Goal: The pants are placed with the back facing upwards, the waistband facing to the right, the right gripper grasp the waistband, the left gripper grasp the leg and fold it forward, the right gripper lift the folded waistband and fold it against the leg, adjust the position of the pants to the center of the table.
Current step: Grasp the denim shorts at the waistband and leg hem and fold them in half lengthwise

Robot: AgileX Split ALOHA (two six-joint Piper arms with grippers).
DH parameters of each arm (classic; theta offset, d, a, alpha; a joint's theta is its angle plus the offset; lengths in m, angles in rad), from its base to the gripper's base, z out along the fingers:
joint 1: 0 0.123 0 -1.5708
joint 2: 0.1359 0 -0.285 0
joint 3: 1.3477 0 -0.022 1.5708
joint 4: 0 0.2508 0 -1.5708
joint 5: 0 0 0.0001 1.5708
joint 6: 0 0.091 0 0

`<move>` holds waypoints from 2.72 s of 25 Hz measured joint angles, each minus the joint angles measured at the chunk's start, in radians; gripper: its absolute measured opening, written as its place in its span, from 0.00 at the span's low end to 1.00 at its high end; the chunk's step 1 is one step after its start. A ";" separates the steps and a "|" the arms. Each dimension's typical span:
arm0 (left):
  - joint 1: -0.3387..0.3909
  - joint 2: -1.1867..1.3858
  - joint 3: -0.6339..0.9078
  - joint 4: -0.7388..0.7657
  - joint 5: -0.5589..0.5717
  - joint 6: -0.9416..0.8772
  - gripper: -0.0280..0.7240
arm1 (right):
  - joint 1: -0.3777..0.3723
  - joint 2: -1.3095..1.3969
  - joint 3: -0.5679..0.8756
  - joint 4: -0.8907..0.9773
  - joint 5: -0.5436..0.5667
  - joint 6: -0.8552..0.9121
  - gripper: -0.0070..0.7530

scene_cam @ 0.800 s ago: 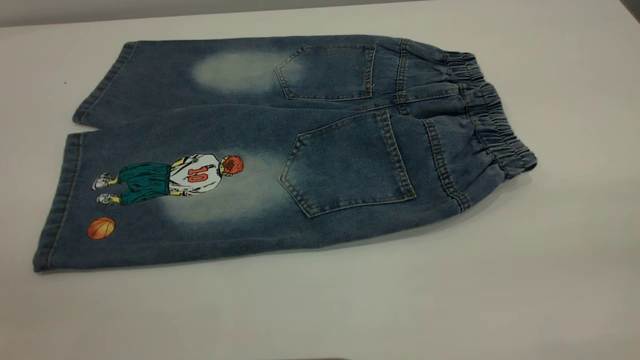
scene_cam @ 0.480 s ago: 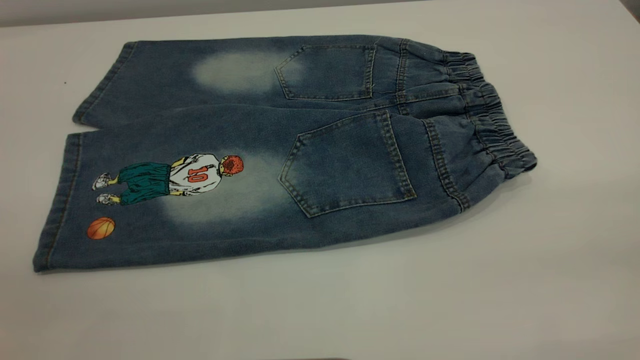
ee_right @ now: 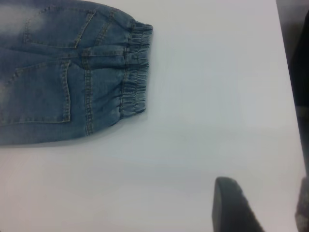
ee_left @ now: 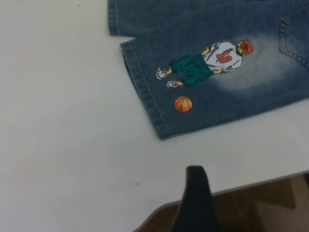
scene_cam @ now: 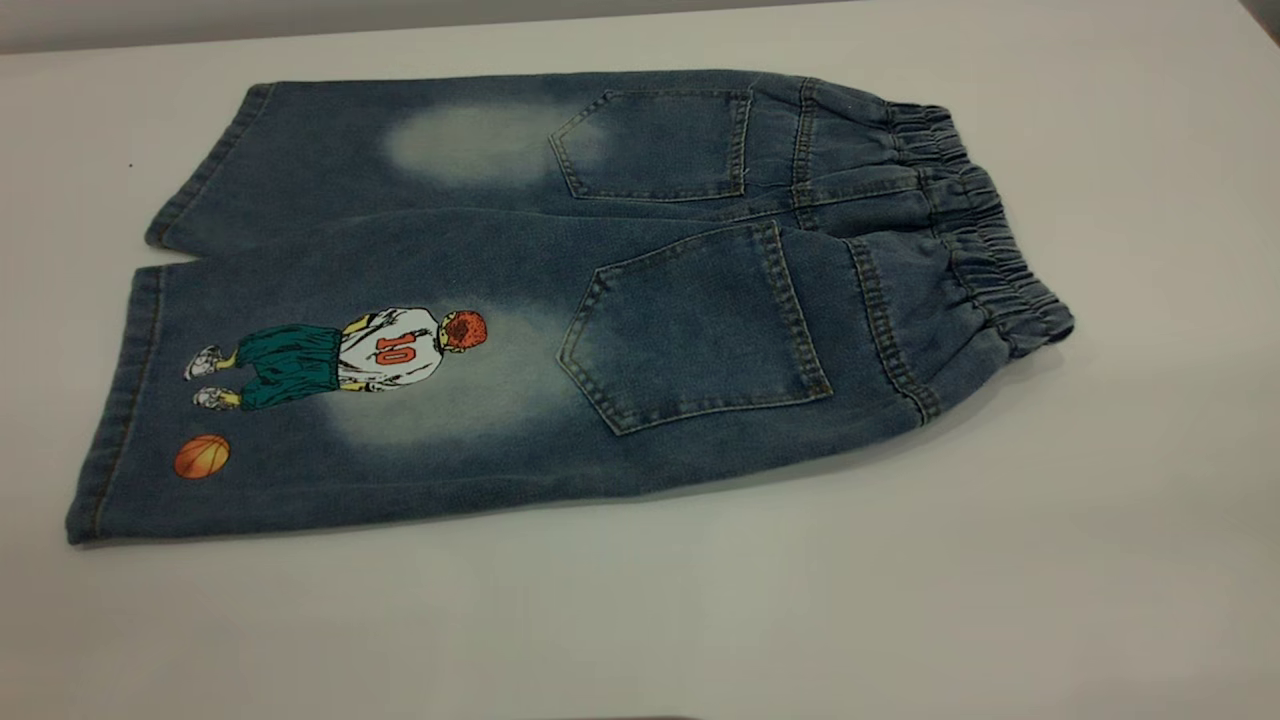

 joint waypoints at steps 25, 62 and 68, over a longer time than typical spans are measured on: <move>0.000 0.000 0.000 -0.016 0.000 0.001 0.72 | 0.000 0.000 0.000 0.000 0.000 0.000 0.33; 0.000 0.988 -0.040 -0.215 -0.720 -0.130 0.72 | 0.000 0.948 -0.061 0.261 -0.619 0.025 0.76; 0.000 1.137 -0.040 -0.270 -0.794 -0.038 0.72 | 0.000 1.279 -0.061 0.459 -0.711 -0.148 0.76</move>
